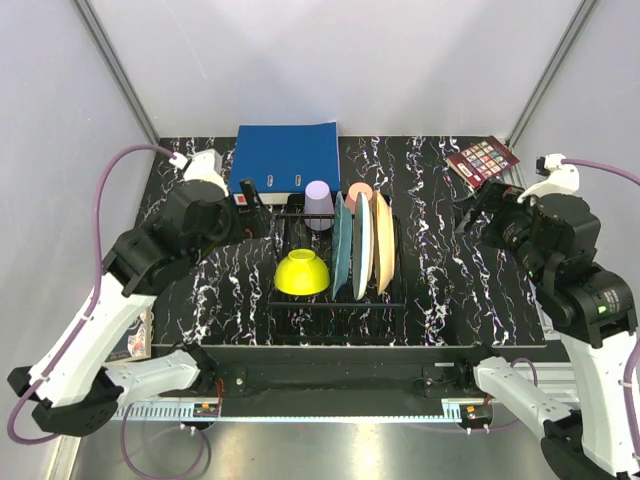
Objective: Unload the mixed dishes from the dish rack
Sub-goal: Pick up the plate from the dish rack.
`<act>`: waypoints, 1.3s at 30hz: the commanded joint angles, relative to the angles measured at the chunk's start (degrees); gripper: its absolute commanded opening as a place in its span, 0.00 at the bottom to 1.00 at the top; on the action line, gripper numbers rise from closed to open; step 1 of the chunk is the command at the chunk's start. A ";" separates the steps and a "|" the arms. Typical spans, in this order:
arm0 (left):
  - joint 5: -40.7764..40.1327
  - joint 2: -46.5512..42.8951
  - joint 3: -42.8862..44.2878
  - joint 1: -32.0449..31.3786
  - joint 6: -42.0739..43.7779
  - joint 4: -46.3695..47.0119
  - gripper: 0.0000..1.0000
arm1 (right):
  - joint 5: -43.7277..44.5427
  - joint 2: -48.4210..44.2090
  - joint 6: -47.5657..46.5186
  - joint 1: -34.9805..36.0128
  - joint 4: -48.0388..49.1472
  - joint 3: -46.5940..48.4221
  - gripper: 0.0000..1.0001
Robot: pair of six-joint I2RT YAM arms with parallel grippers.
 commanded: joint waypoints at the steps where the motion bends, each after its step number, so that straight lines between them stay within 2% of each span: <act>1: 0.03 -2.18 -0.20 -0.23 -0.19 -1.84 0.99 | 8.34 4.45 -1.62 0.90 -9.86 8.39 1.00; 4: -3.39 -3.23 0.94 -1.28 1.04 -5.19 0.99 | 15.63 10.60 -1.89 2.48 -14.10 16.47 1.00; 5: -4.97 -3.49 1.64 -1.72 1.39 -5.89 0.99 | 18.26 15.23 -2.15 2.92 -15.42 19.54 1.00; 6: -5.85 -3.41 2.43 -3.20 1.66 -6.16 0.99 | 24.90 17.88 -2.94 4.93 -17.18 27.14 1.00; 9: -10.15 1.14 9.18 -7.06 2.45 -9.23 0.99 | 35.57 26.33 -4.70 10.81 -20.80 38.77 1.00; 12: -14.73 7.30 17.54 -11.81 3.06 -12.22 0.99 | 30.80 30.38 -2.26 10.84 -21.15 43.03 1.00; 14: -14.74 9.15 20.89 -12.44 2.98 -12.49 0.99 | 25.44 29.78 -1.80 10.84 -18.88 41.47 1.00; 15: -14.48 9.07 21.07 -12.44 2.89 -12.23 0.99 | 18.88 28.38 -3.02 10.92 -16.78 36.59 1.00; 18: -13.34 7.93 19.23 -12.44 3.68 -10.56 0.99 | 8.67 19.16 -3.12 10.84 -3.17 23.24 1.00; 20: -13.33 7.14 17.39 -12.44 3.50 -10.55 0.99 | 5.90 15.47 -2.68 10.84 -2.87 19.51 1.00; 24: -13.77 5.56 14.31 -12.44 3.15 -10.29 0.99 | 1.51 13.87 0.92 10.92 -7.60 18.43 1.00; 26: -14.12 5.64 13.34 -12.44 3.68 -10.12 0.99 | 0.88 13.34 2.93 11.71 -9.19 19.39 0.99; 31: -13.17 7.75 14.38 -12.45 5.17 -8.81 0.99 | 7.90 14.57 4.44 13.82 -15.52 24.05 0.97; 34: -11.32 10.55 18.76 -12.97 5.87 -8.18 0.99 | 13.35 13.96 3.65 13.74 -15.18 21.17 1.00; 39: -13.33 15.30 27.81 -20.17 5.71 -9.14 0.99 | 17.23 12.47 6.28 13.82 -9.03 12.91 1.00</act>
